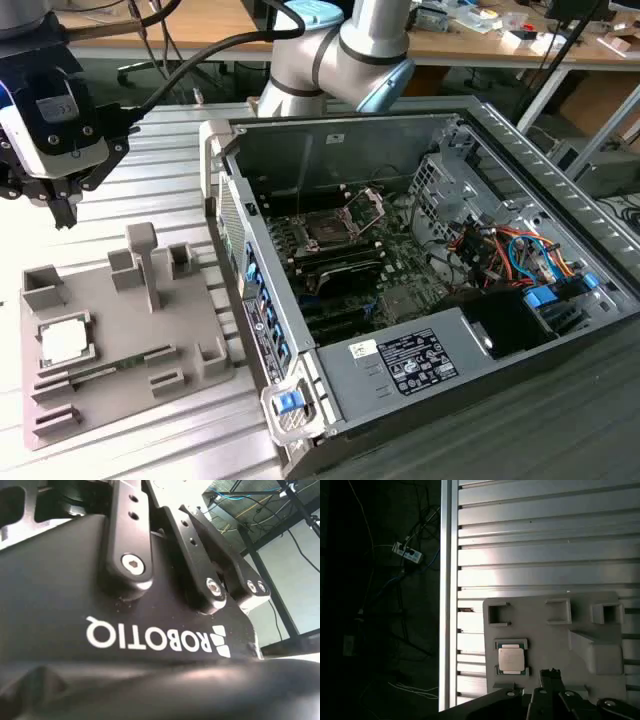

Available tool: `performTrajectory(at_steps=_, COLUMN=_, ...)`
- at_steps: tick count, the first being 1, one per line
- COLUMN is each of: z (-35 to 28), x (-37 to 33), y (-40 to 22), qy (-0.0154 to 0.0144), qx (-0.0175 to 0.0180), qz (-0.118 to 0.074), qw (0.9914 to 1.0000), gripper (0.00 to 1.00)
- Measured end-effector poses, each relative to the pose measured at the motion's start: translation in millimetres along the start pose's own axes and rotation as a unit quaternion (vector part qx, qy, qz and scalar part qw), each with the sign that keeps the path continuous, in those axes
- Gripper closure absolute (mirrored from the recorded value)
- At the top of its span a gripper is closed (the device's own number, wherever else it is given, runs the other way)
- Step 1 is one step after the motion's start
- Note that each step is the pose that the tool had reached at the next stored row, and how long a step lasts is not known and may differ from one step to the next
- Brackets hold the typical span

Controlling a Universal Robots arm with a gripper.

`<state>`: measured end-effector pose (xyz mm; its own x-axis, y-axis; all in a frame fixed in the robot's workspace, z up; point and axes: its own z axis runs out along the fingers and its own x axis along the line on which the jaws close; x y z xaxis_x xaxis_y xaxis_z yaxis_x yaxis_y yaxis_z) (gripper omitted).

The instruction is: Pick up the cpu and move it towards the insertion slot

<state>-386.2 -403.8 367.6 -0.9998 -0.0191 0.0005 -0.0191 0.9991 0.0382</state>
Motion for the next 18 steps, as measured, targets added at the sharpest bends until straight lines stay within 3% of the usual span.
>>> performTrajectory(at_steps=18, z=5.5, x=0.9, y=-0.2, qy=0.0, qx=0.0, qz=0.0, qw=1.0, gripper=0.89)
